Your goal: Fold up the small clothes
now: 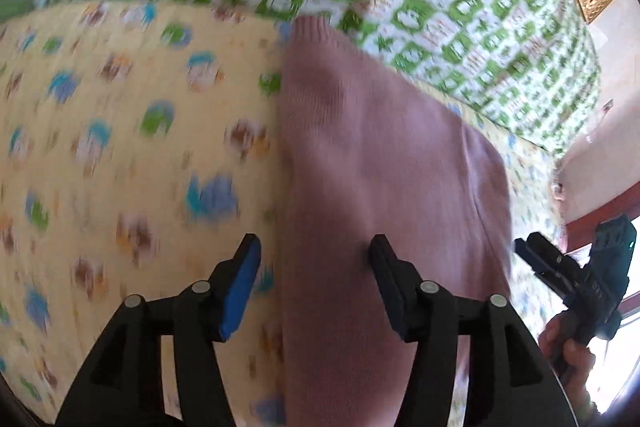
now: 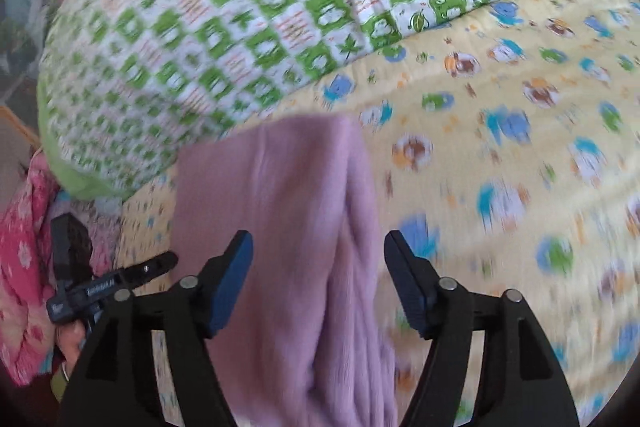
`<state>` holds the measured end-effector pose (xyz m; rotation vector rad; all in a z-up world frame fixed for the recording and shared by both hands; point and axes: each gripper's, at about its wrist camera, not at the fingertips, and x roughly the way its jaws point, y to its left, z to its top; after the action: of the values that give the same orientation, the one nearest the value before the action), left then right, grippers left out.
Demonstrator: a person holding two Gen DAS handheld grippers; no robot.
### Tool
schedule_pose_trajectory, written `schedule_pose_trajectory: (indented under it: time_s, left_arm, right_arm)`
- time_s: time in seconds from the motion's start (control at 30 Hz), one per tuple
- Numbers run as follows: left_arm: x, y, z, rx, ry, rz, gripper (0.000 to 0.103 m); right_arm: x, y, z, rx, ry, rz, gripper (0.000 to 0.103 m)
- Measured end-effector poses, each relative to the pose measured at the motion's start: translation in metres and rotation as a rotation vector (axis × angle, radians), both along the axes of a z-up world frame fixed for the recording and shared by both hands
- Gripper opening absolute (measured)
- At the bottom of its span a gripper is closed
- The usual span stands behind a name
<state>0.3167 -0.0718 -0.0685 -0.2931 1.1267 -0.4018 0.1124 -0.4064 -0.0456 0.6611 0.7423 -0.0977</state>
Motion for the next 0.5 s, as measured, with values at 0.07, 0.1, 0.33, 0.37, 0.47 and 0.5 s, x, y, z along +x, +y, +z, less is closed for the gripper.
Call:
schedule_pose_trajectory:
  time_s: [0.07,0.1,0.33,0.37,0.47,0.5]
  left_arm:
    - [-0.023,0.005,-0.005,-0.025,0.032,-0.015,0.061]
    - [-0.034,0.005,-0.009,-0.027,0.046,-0.020,0.061]
    - [-0.087,-0.003,-0.035,-0.072,0.122,-0.064,0.070]
    - [-0.090,-0.004,-0.037,-0.081,0.127,-0.065,0.070]
    - [-0.089,-0.010,-0.041,-0.084,0.132,-0.058,0.073]
    - [-0.087,-0.012,-0.041,-0.081,0.131,-0.057,0.075]
  right_arm:
    - [-0.016,0.015,-0.005,-0.016,0.023,0.017,0.071]
    - [-0.022,0.022,-0.008,-0.027,0.036,0.022,0.071]
    - [-0.035,0.036,-0.043,0.009,0.122,0.045,0.071]
    - [-0.034,0.033,-0.046,0.025,0.117,0.034,0.071]
    - [-0.028,0.024,-0.056,0.075,0.109,0.022,0.071]
    - [-0.028,0.021,-0.058,0.069,0.106,0.019,0.071]
